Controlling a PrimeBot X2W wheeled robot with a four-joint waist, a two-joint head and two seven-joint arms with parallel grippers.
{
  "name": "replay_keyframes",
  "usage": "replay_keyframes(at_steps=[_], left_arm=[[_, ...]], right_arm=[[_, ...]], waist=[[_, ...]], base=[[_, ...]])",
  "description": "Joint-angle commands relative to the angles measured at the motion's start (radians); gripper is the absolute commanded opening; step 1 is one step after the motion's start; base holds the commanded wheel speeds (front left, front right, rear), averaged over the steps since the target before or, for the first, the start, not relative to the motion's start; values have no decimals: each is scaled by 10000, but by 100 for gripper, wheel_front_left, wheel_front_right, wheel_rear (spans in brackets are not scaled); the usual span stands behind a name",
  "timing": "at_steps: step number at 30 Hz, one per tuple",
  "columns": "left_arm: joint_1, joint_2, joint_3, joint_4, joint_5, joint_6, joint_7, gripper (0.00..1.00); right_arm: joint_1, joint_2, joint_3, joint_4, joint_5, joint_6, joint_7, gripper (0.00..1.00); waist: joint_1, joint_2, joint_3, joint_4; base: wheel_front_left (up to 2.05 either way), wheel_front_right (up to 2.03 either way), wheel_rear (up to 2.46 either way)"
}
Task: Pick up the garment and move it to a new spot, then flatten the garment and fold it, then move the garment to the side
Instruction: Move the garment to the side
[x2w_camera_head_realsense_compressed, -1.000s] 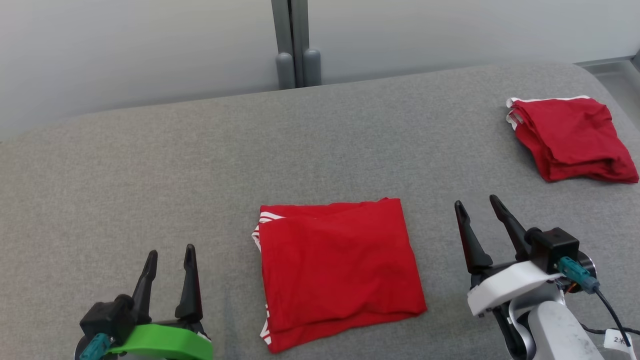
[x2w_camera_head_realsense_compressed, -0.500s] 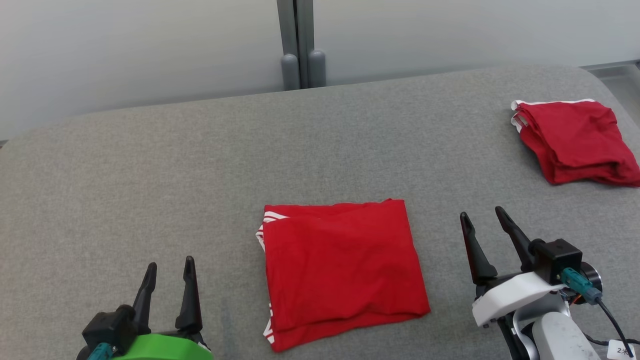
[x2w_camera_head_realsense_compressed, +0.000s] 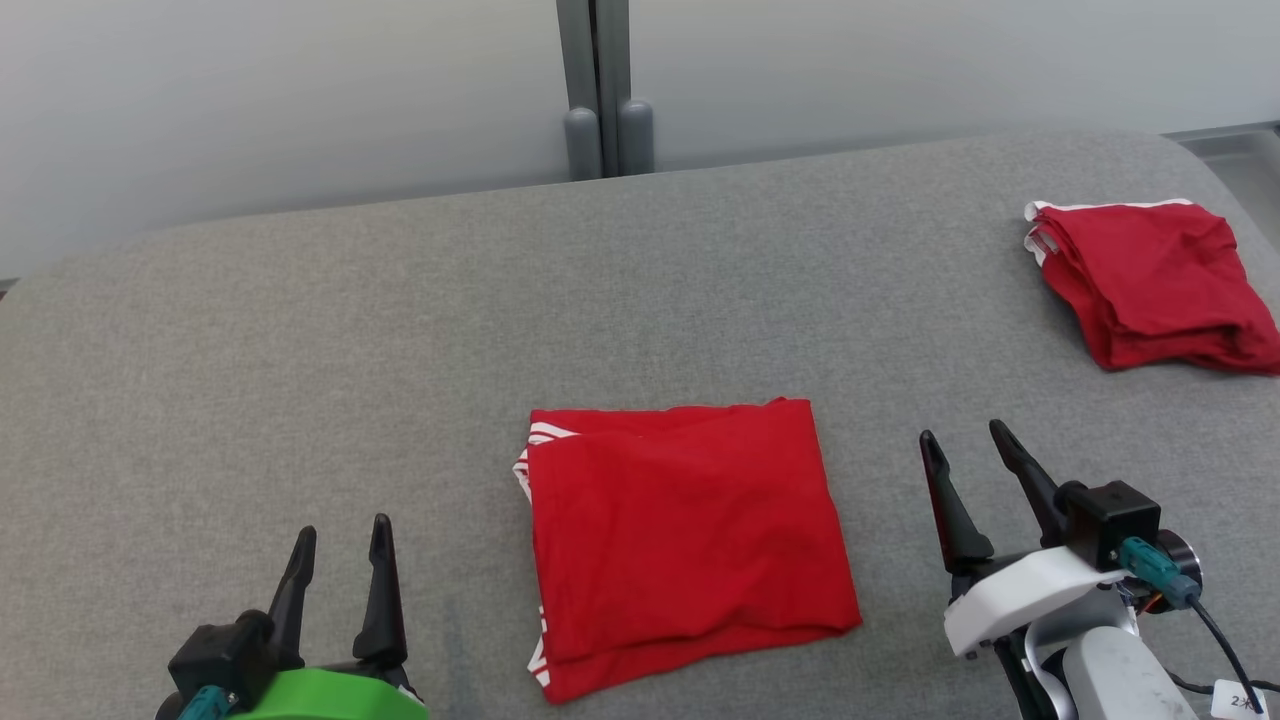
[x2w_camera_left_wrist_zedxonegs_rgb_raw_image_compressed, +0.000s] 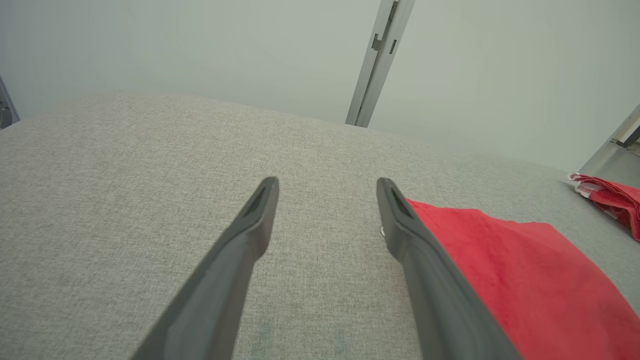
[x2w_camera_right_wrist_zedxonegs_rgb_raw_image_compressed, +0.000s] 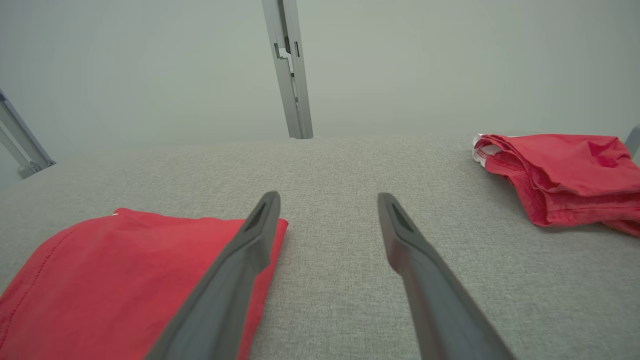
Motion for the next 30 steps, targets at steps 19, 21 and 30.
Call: replay_keyframes(at_steps=[19,21,30], left_arm=[[-43,31,-32,94,34,-5,-2,100],[-104,23,-49,121,26,-5,-2,100],[-372,-1,16,130,-9,-5,-2,100]], right_arm=[[-1260,-30,915,1384,-615,-12,3269,100],[-1391,-35,983,1556,-427,-12,3739,100],[-2009,-32,1187,2465,168,-12,5136,100]], waist=[[0,0,77,597],[0,0,158,713],[0,0,627,1184]], base=[[0,0,0],[0,0,0],[0,0,0]])
